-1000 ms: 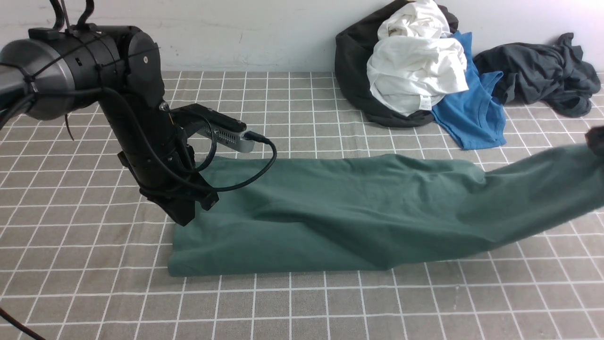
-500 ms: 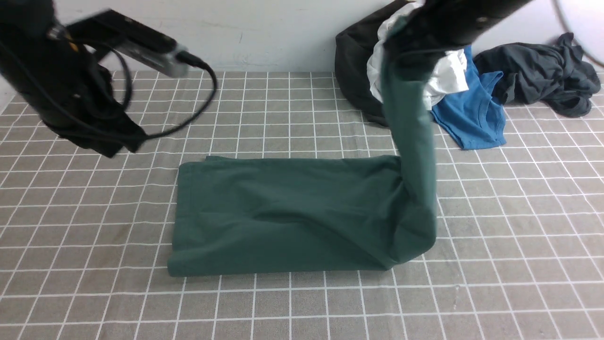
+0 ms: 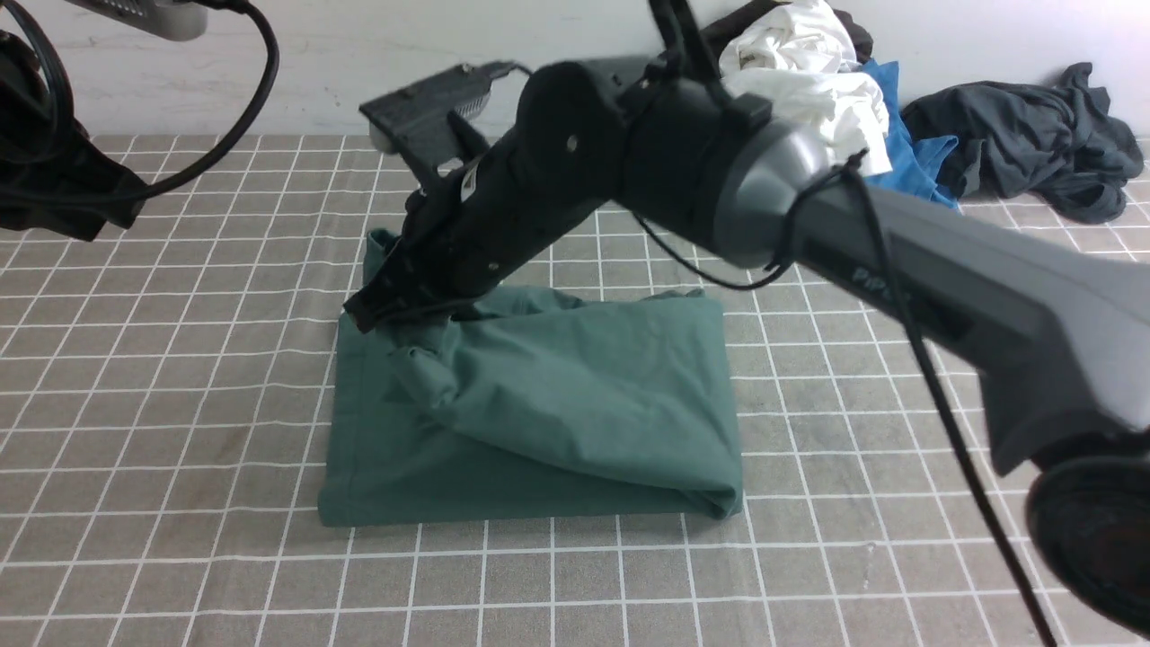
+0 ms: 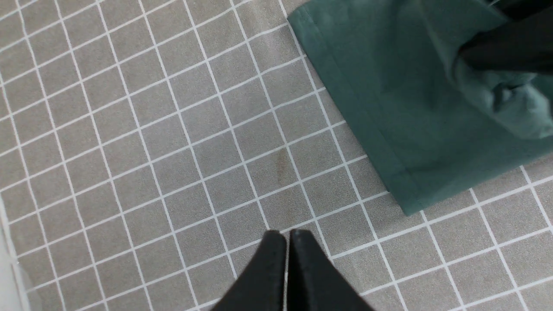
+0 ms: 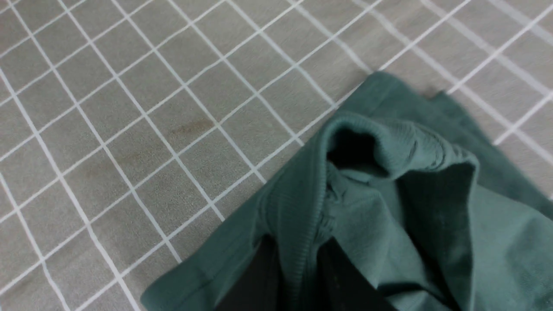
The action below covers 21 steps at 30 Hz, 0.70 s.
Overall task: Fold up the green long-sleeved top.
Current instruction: Use the right arm to drag the right edge of the fabric to the left and folds it over the left edge
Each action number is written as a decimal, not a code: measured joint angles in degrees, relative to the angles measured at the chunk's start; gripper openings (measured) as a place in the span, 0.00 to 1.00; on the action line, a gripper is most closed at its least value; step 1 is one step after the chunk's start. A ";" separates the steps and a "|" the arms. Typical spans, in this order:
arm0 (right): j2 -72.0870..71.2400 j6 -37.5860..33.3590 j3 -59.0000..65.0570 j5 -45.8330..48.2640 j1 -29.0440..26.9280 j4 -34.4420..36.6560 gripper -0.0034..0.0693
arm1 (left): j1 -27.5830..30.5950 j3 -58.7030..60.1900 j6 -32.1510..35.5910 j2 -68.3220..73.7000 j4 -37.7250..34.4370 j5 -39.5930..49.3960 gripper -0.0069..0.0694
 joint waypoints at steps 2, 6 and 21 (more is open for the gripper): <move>0.89 -0.88 0.00 -0.42 0.00 0.82 0.14 | 0.00 0.05 0.00 0.18 -0.19 0.00 0.08; 1.45 -5.85 -0.60 -0.21 -0.20 4.94 0.29 | 0.00 0.05 0.00 1.28 -0.60 -0.13 0.08; -1.89 1.19 -10.74 21.70 -15.41 -10.81 0.75 | -5.88 0.05 4.55 18.61 -10.37 -2.67 0.08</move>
